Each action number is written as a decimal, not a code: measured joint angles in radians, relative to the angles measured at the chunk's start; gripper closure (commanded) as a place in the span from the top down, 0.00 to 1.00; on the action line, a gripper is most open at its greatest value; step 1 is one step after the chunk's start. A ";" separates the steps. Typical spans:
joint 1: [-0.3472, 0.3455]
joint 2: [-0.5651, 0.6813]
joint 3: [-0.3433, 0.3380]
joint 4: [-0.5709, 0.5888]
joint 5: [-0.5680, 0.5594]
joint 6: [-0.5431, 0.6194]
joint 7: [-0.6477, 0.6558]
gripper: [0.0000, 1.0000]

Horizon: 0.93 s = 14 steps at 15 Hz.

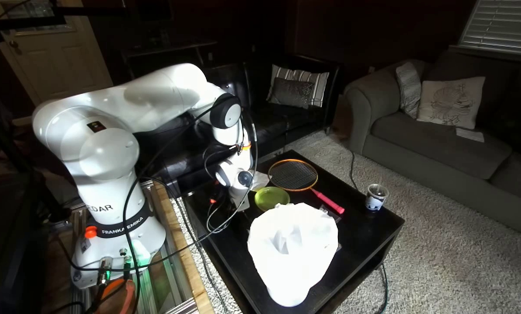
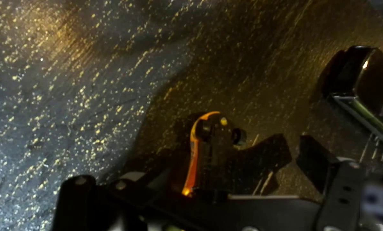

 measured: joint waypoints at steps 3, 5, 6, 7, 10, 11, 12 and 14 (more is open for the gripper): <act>0.000 -0.005 0.003 -0.005 0.044 0.025 -0.036 0.45; 0.000 -0.017 0.004 -0.010 0.072 0.035 -0.060 0.31; 0.000 -0.022 0.005 -0.012 0.081 0.041 -0.069 0.24; 0.000 -0.027 0.006 -0.014 0.094 0.047 -0.079 0.16; 0.001 -0.041 0.009 -0.024 0.113 0.059 -0.098 0.08; 0.001 -0.046 0.009 -0.030 0.113 0.063 -0.099 0.08; 0.001 -0.051 0.009 -0.037 0.113 0.064 -0.100 0.08; 0.001 -0.061 0.010 -0.053 0.113 0.067 -0.100 0.08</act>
